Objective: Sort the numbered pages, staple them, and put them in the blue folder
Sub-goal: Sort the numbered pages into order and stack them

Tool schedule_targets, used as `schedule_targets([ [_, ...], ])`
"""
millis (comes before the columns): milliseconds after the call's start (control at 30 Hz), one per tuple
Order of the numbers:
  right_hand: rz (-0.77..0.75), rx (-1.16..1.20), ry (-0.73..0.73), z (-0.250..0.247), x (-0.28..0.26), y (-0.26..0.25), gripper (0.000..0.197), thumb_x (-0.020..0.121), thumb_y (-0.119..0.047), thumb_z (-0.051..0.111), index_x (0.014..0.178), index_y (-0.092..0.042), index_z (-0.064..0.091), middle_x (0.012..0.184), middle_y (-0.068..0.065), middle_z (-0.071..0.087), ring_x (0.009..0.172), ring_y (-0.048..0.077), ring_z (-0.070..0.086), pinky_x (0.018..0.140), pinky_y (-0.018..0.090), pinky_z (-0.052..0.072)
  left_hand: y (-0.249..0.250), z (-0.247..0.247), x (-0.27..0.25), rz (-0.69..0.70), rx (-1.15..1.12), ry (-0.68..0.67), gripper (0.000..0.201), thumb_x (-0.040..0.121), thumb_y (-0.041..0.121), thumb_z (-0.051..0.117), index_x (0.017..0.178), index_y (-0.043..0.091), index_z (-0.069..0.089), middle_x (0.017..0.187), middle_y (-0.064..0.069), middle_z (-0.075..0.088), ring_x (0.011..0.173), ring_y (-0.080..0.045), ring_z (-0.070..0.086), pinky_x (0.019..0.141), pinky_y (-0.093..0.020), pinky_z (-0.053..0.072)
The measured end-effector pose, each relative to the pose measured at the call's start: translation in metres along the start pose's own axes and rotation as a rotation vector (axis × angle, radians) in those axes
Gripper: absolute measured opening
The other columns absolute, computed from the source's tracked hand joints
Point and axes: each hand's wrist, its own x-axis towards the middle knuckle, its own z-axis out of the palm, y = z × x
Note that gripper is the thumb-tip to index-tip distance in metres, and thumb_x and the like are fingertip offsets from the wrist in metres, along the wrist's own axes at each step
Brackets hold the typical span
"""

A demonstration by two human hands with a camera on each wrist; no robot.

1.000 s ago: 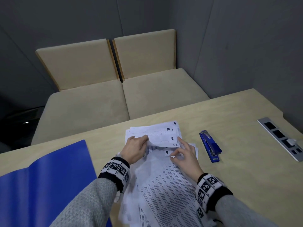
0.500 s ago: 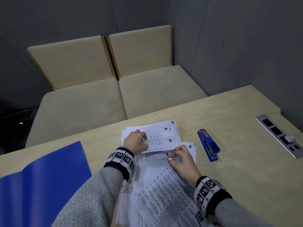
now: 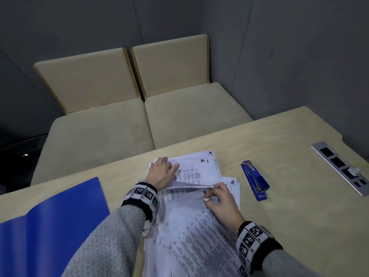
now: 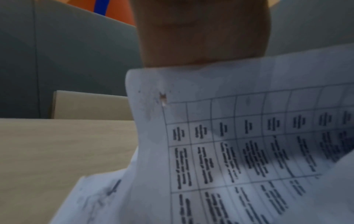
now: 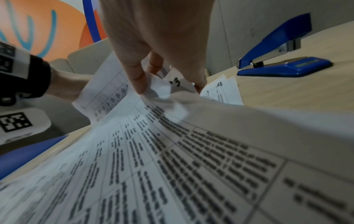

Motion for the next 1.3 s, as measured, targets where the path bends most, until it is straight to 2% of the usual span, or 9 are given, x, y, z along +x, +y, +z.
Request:
schedule_targets([
  [133, -0.015, -0.041, 0.005, 0.001, -0.001, -0.001, 0.021, 0.081, -0.009, 0.067, 0.072, -0.027, 0.062, 0.090, -0.013, 0.049, 0.099, 0.011, 0.050, 0.083, 0.020, 0.037, -0.006, -0.002, 0.001, 0.023, 0.166, 0.108, 0.019, 0.087, 0.036, 0.056, 0.097, 0.020, 0.056, 0.116, -0.003, 0.051, 0.105, -0.022, 0.052, 0.103, -0.043, 0.030],
  [333, 0.010, -0.231, 0.076, 0.000, -0.001, -0.006, 0.023, 0.082, -0.026, 0.068, 0.068, -0.040, 0.055, 0.092, -0.019, 0.059, 0.101, 0.008, 0.039, 0.088, 0.030, 0.023, -0.014, -0.006, -0.009, 0.154, 0.205, 0.246, 0.027, 0.078, 0.022, 0.068, 0.097, 0.017, 0.050, 0.091, 0.002, 0.058, 0.084, -0.022, 0.055, 0.075, -0.033, 0.028],
  [500, 0.012, -0.087, 0.033, -0.002, 0.004, -0.006, 0.013, 0.080, -0.022, 0.072, 0.071, -0.027, 0.063, 0.095, -0.009, 0.054, 0.103, 0.011, 0.047, 0.093, 0.033, 0.036, -0.017, -0.010, -0.014, 0.215, 0.106, 0.234, 0.011, 0.084, 0.015, 0.064, 0.094, 0.019, 0.065, 0.084, 0.003, 0.056, 0.083, -0.021, 0.057, 0.074, -0.032, 0.036],
  [700, -0.031, -0.048, 0.061, -0.007, 0.015, -0.005, 0.010, 0.078, -0.012, 0.073, 0.074, -0.019, 0.067, 0.138, -0.016, 0.034, 0.125, 0.005, 0.032, 0.099, 0.030, 0.037, -0.011, -0.022, -0.020, 0.159, -0.307, 0.066, 0.013, 0.078, 0.031, 0.047, 0.073, 0.024, 0.057, 0.088, 0.000, 0.063, 0.088, -0.020, 0.056, 0.082, -0.036, 0.045],
  [833, -0.007, -0.024, 0.004, -0.006, 0.020, -0.011, 0.020, 0.077, -0.009, 0.069, 0.070, -0.028, 0.065, 0.108, -0.021, 0.049, 0.119, 0.008, 0.038, 0.105, 0.034, 0.035, 0.003, -0.026, -0.014, -0.018, -0.384, 0.078, 0.027, 0.093, 0.032, 0.039, 0.085, 0.016, 0.059, 0.070, 0.002, 0.066, 0.075, -0.023, 0.061, 0.075, -0.036, 0.044],
  [933, 0.034, 0.001, -0.016, -0.004, 0.020, -0.013, 0.022, 0.078, -0.010, 0.068, 0.069, -0.030, 0.063, 0.090, -0.009, 0.053, 0.104, 0.014, 0.052, 0.092, 0.031, 0.043, 0.005, -0.021, 0.000, -0.100, -0.229, 0.069, 0.037, 0.093, 0.024, 0.049, 0.129, 0.019, 0.045, 0.102, -0.010, 0.057, 0.087, -0.027, 0.058, 0.083, -0.036, 0.044],
  [1033, 0.047, 0.045, -0.018, -0.006, 0.014, -0.016, 0.023, 0.080, -0.004, 0.068, 0.069, -0.023, 0.061, 0.090, 0.000, 0.054, 0.089, 0.002, 0.058, 0.078, 0.007, 0.040, 0.004, -0.021, 0.012, -0.168, -0.129, -0.104, 0.059, 0.089, 0.023, 0.055, 0.143, 0.022, 0.033, 0.135, -0.014, 0.026, 0.106, -0.034, 0.056, 0.100, -0.038, 0.042],
  [1100, 0.047, 0.046, -0.019, -0.007, 0.011, -0.018, 0.024, 0.081, -0.002, 0.068, 0.069, -0.021, 0.060, 0.093, 0.004, 0.057, 0.082, -0.006, 0.057, 0.074, 0.001, 0.038, 0.000, -0.021, 0.017, -0.158, -0.057, -0.137, 0.054, 0.086, 0.025, 0.060, 0.137, 0.019, 0.043, 0.135, -0.013, 0.031, 0.108, -0.032, 0.055, 0.101, -0.036, 0.041],
  [1300, 0.051, 0.080, -0.013, -0.005, 0.009, -0.016, 0.026, 0.082, 0.002, 0.066, 0.069, -0.020, 0.059, 0.096, 0.009, 0.061, 0.082, -0.012, 0.056, 0.073, -0.001, 0.038, -0.011, -0.027, 0.010, 0.078, 0.155, 0.162, 0.023, 0.072, 0.030, 0.076, 0.075, 0.018, 0.056, 0.081, 0.001, 0.057, 0.084, -0.023, 0.051, 0.066, -0.029, 0.035],
])
